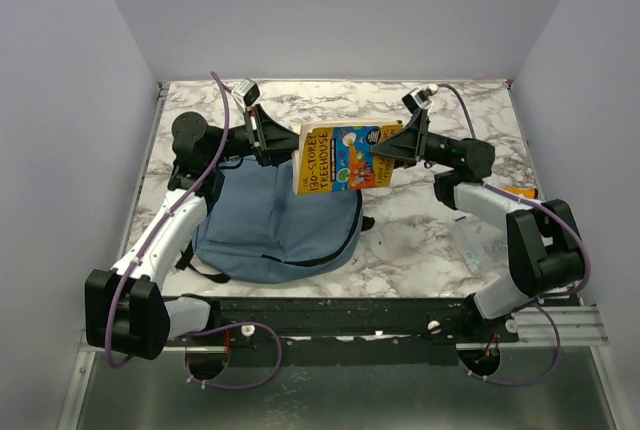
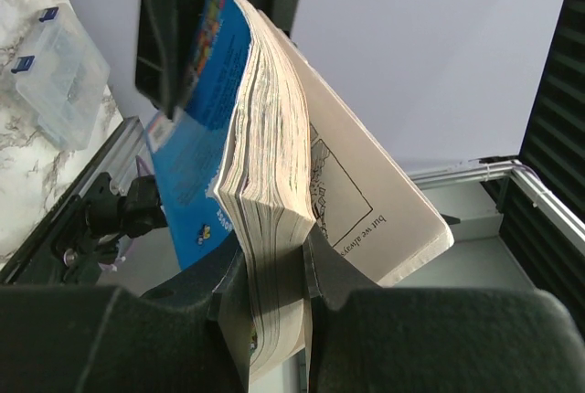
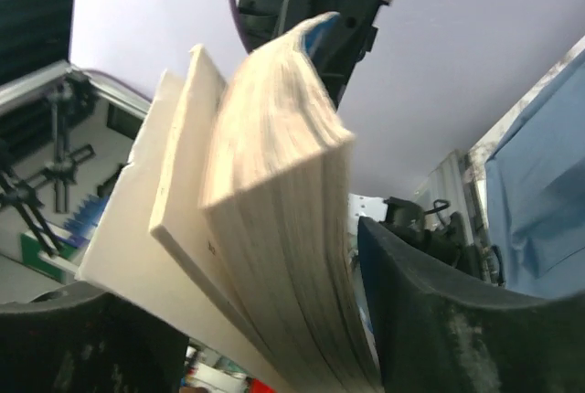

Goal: Pack the student bag
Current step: Pick up the book from the center of the board, then place the book in the student bag.

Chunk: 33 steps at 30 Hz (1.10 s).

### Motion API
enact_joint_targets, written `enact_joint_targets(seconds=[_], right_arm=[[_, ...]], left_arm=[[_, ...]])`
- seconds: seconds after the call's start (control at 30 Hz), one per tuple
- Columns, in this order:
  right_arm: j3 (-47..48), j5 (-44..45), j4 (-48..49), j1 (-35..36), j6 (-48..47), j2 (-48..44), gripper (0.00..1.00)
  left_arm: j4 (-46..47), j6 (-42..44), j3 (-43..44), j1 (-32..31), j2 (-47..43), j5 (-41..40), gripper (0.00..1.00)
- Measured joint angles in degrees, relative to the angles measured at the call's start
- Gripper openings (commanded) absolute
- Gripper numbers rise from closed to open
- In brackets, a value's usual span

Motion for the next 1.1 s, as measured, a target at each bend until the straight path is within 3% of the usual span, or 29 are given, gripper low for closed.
enact_joint_targets(seconds=[0.07,0.17,0.23,0.37,0.47,0.53,0.63,0.73,0.83,0.93,1.1], right_arm=[[0.7,0.0,0.2,0.0,0.0,-1.0,0.37],[0.6,0.0,0.5,0.0,0.2,-2.3,0.17],[0.1,0.0,0.4,0.0,0.1,-2.8,0.03],[-2.5,0.2,0.2,0.0,-1.8,-4.1,0.01],[-4.0,-0.7,-4.9,-0.2,-7.3,-6.7,0.01],[-3.9,-0.7,-16.0,-0.6,-14.9,-10.4,0.01],[1.3,3.2,-44.2,-1.7,-32.9,-16.2,0.01],[11.0,15.6,-70.0,-2.3,-49.4,-18.2,0.01],[17.0,31.3,-88.5,-2.6,-61.8,-20.1,0.01],[18.4,44.2,-101.6,-3.1,-69.9,-22.3,0.01],[18.4,57.8,-115.1,-3.1,-77.1,-24.3,0.01]], left_arm=[[0.2,-0.3,-0.8,-0.1,0.0,0.0,0.0],[0.7,-0.8,-1.6,-0.2,0.1,0.1,0.0],[1.4,-1.2,-1.7,-0.2,0.3,0.1,0.09],[1.9,0.0,-2.3,-0.4,0.4,0.4,0.51],[2.7,2.8,-3.4,0.4,0.2,-0.2,0.62],[2.8,6.2,-5.1,2.1,-0.7,-1.0,0.65],[-0.6,12.9,-8.5,4.7,-3.5,-2.5,0.68],[-11.5,23.0,-9.2,5.9,-7.5,-6.4,0.75],[-26.2,36.8,-7.8,3.2,-12.5,-15.3,0.84],[-36.6,46.6,-5.4,-5.2,-16.0,-25.6,0.91],[-47.0,56.4,-0.5,-28.4,-13.5,-44.7,0.93]])
